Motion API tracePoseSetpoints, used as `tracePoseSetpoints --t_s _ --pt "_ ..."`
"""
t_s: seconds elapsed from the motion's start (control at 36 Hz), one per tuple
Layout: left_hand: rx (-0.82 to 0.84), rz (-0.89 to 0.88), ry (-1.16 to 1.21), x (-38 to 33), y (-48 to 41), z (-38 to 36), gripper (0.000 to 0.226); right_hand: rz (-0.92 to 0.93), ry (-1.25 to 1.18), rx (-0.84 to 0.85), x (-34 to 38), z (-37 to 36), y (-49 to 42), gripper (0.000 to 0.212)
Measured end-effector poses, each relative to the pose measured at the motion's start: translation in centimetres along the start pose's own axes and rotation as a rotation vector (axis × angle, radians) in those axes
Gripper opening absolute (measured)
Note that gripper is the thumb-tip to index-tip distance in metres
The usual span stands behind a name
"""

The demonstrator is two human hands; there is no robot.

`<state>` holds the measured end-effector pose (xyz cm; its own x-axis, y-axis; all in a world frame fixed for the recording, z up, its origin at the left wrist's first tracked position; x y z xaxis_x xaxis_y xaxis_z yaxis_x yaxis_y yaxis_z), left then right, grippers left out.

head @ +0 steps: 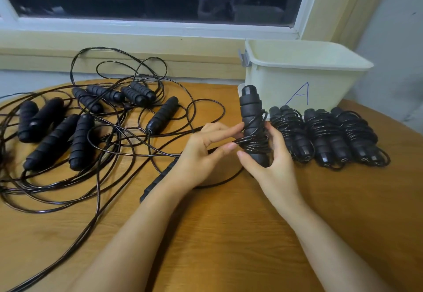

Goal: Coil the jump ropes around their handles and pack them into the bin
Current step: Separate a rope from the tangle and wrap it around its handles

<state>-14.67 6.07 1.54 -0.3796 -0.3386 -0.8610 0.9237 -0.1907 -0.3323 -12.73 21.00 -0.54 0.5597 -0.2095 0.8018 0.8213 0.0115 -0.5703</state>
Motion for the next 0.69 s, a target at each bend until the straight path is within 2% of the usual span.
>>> tracePoseSetpoints --t_s 0.22,0.31,0.42,0.56,0.69 --pt "-0.14 0.057 0.092 0.4 -0.2 1.6 0.03 -0.058 -0.17 0.042 0.2 -1.1 0.3 0.048" --pt "-0.147 0.156 0.217 1.4 -0.3 2.0 0.05 -0.054 -0.2 0.04 0.1 -1.2 0.4 0.044" --pt "-0.064 0.26 0.24 2.3 -0.5 1.5 0.078 -0.048 -0.235 0.04 0.0 -1.2 0.3 0.045" --pt "0.052 0.282 0.196 2.0 -0.5 0.4 0.059 -0.102 -0.344 0.04 -0.6 -1.4 0.7 0.057" --pt "0.105 0.332 0.316 2.2 -0.3 0.0 0.055 -0.119 -0.35 0.065 -0.5 -1.5 0.6 0.058"
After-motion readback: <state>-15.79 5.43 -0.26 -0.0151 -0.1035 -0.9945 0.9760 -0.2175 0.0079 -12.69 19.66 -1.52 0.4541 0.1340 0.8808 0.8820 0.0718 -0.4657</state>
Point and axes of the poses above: each hand's wrist, its own y-axis away from the middle knuckle, its own z-axis out of the back of the hand, x = y × z, the point moved 8 cm from there along -y, towards the middle knuckle, and after that the axes turned 14 degrees about z, right-handed, at the moved point
